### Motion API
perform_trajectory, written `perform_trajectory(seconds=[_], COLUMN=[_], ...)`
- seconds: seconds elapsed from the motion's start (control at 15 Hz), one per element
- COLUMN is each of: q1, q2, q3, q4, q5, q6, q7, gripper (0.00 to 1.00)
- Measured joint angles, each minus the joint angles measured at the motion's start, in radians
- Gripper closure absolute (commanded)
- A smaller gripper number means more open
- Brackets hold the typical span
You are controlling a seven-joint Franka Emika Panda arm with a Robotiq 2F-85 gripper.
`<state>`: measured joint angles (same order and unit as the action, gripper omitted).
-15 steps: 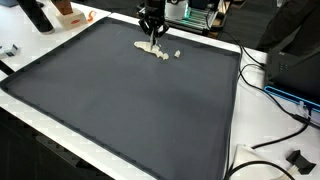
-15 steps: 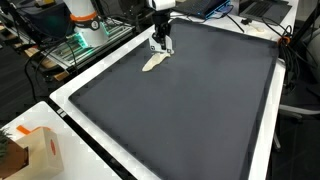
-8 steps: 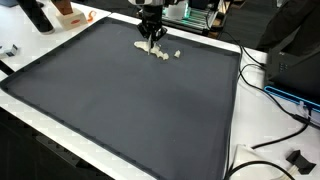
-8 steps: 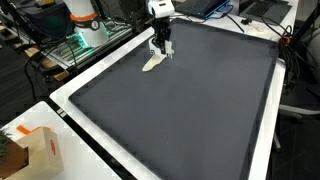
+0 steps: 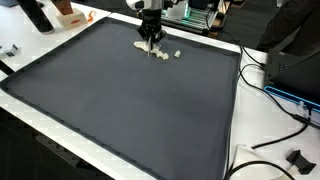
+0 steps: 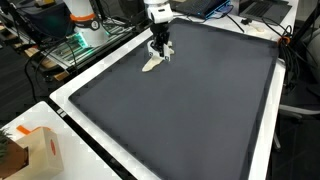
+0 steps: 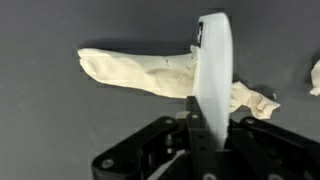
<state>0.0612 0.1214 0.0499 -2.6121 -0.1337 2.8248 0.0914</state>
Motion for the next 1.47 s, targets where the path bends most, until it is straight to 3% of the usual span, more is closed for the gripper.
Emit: perform_trajectory(seconds=[0.87, 1.47], q1=[0.001, 0.004], q2=[-0.077, -0.021], q3=[0.004, 0.009], q4=[-0.104, -0.038], q5=[0.018, 0.014], q6=[-0.038, 0.019], q7=[-0.093, -0.150], gripper=[0.99, 0.99])
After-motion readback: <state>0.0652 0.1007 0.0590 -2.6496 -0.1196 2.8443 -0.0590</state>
